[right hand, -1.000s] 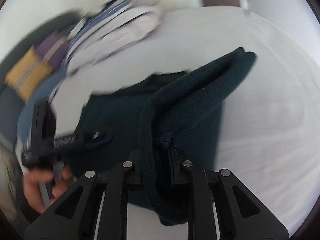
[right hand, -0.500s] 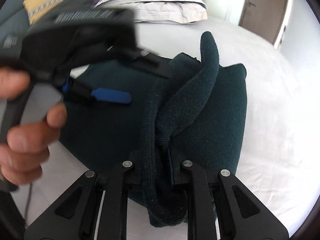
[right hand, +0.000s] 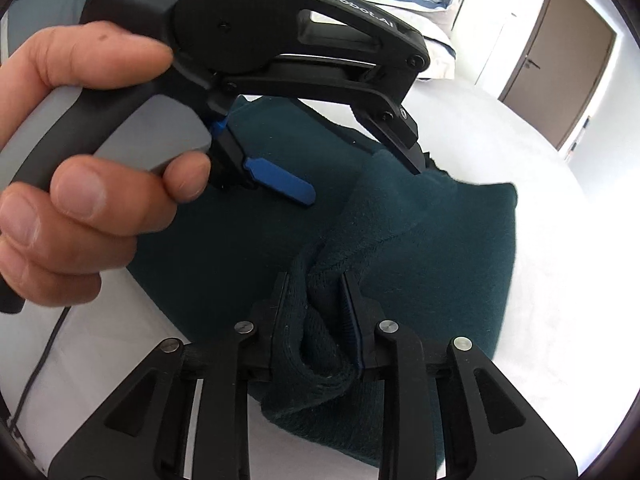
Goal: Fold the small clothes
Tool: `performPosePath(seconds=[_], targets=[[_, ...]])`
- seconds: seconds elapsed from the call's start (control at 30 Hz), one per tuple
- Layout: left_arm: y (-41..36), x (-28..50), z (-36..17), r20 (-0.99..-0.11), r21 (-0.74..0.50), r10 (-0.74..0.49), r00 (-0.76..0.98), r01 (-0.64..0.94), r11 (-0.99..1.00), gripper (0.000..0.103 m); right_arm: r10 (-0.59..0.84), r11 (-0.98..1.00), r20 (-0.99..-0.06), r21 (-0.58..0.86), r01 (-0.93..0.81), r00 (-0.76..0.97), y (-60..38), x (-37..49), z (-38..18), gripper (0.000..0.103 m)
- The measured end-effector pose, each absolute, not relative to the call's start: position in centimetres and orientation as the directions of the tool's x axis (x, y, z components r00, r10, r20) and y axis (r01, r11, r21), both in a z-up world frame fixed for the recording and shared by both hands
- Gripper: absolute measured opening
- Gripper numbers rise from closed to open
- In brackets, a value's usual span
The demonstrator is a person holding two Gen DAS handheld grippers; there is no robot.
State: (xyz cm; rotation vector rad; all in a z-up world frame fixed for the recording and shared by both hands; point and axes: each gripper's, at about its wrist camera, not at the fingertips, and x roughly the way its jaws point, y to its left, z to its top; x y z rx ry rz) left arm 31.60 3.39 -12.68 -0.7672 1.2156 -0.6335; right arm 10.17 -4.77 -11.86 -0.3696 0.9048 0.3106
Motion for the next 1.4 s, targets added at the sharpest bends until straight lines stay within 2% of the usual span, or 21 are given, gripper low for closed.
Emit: performPosePath(seconds=[0.07,0.23,0.3,0.37,0.43,0.5,0.67,0.8,0.87,1.03,1.17,1.23,1.3,1.4], targets=[[2.7,31.7,-12.5,-0.592,-0.788,-0.773,0.228,0.039,0.615,0.089,0.135,0.906,-0.805,-0.136,-0.401,0.578,-5.3,9.8,-11.7,0.027],[0.6,32.0,-12.2,-0.663,-0.726,-0.720,0.204,0.058,0.685,0.087,0.247,0.939,-0.775,0.045,-0.341,0.581,-10.7,8.2,-10.5,0.043],[0.3,32.3,-12.2,-0.680,-0.713,-0.706,0.195,0.045,0.699,0.079,0.281,0.947,-0.764,0.124,-0.296,0.581,-13.3,7.4,-10.3,0.043],[0.2,32.4,-12.2,-0.693,-0.704,-0.699,0.176,0.044,0.709,0.067,0.321,0.944,-0.743,0.204,-0.258,0.588,-15.4,6.3,-9.9,0.043],[0.1,32.2,-12.0,-0.709,-0.691,-0.687,0.161,0.039,0.722,0.062,0.347,0.938,-0.721,0.264,-0.225,0.599,-17.5,5.5,-9.8,0.044],[-0.4,31.9,-11.8,-0.713,-0.688,-0.686,0.146,0.046,0.724,0.062,0.373,0.927,-0.707,0.315,-0.206,0.601,-19.2,5.0,-9.9,0.044],[-1.9,31.0,-11.5,-0.759,-0.638,-0.643,0.103,0.075,0.766,0.063,0.379,0.925,-0.717,0.303,-0.228,0.585,-19.0,4.3,-10.8,0.045],[-2.9,31.5,-11.6,-0.754,-0.646,-0.650,0.095,0.068,0.760,0.062,0.401,0.916,-0.714,0.302,-0.265,0.574,-18.2,4.5,-10.7,0.045],[-3.4,31.6,-11.5,-0.761,-0.637,-0.641,0.097,0.069,0.768,0.046,0.409,0.912,-0.712,0.299,-0.280,0.570,-18.0,4.2,-10.8,0.045],[-3.5,31.4,-11.7,-0.757,-0.639,-0.644,0.110,0.081,0.765,0.021,0.437,0.899,-0.693,0.330,-0.288,0.573,-18.3,3.4,-10.4,0.045],[-3.3,31.2,-11.6,-0.744,-0.648,-0.654,0.137,0.089,0.757,0.017,0.445,0.895,-0.669,0.359,-0.265,0.596,-19.9,2.5,-9.9,0.045],[-2.9,31.0,-11.5,-0.729,-0.664,-0.669,0.146,0.087,0.743,0.016,0.441,0.896,-0.658,0.366,-0.252,0.610,-19.4,3.1,-8.9,0.046],[-2.1,31.0,-11.1,-0.709,-0.684,-0.688,0.155,0.089,0.724,0.016,0.418,0.905,-0.655,0.357,-0.230,0.629,-20.1,2.6,-8.7,0.051],[-0.4,30.8,-10.4,-0.691,-0.698,-0.705,0.161,0.104,0.708,0.016,0.377,0.920,-0.661,0.350,-0.177,0.649,-21.6,2.8,-8.2,0.051]])
